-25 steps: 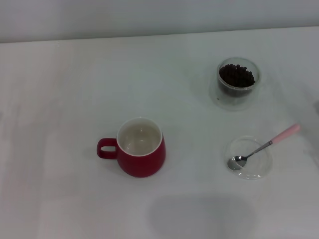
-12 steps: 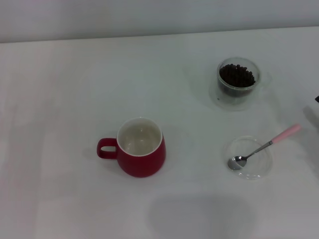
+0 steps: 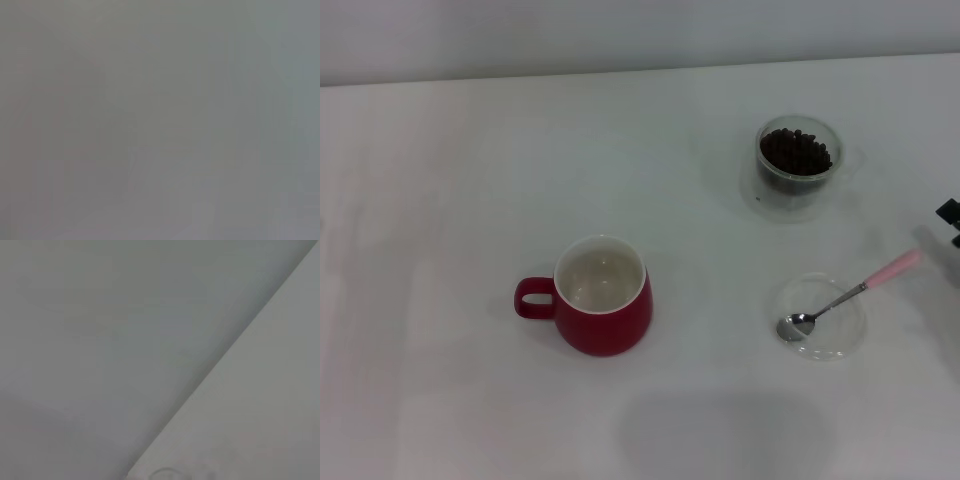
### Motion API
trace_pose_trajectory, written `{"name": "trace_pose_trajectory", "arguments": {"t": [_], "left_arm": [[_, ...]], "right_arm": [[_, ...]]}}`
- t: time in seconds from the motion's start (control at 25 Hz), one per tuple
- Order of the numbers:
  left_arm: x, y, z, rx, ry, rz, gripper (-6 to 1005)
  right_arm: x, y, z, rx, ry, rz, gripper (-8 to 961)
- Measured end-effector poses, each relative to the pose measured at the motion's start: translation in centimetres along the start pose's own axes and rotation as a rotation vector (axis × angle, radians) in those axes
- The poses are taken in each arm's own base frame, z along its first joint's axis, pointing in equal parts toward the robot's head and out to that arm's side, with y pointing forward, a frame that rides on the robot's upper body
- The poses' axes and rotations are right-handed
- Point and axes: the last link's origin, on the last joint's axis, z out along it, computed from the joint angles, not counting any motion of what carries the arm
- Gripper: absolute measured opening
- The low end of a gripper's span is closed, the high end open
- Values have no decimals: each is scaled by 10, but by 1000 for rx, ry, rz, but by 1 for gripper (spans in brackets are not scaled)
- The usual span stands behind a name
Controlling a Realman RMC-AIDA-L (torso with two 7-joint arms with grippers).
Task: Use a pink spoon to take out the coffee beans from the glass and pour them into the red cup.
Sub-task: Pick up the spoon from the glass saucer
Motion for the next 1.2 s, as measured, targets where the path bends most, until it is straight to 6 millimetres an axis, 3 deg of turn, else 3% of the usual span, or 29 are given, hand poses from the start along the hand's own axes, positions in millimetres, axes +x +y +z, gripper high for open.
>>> {"name": "trace_pose_trajectory", "arguments": {"t": [0.56,1.2], "left_arm": [[-1,1,-3,-9,-1,-8,892],[1,8,2,-24,10,-21,893]], "right_arm": [[22,9,-2,-58,88,-4,816],[35,14,-6,-91,117,13,813]]}}
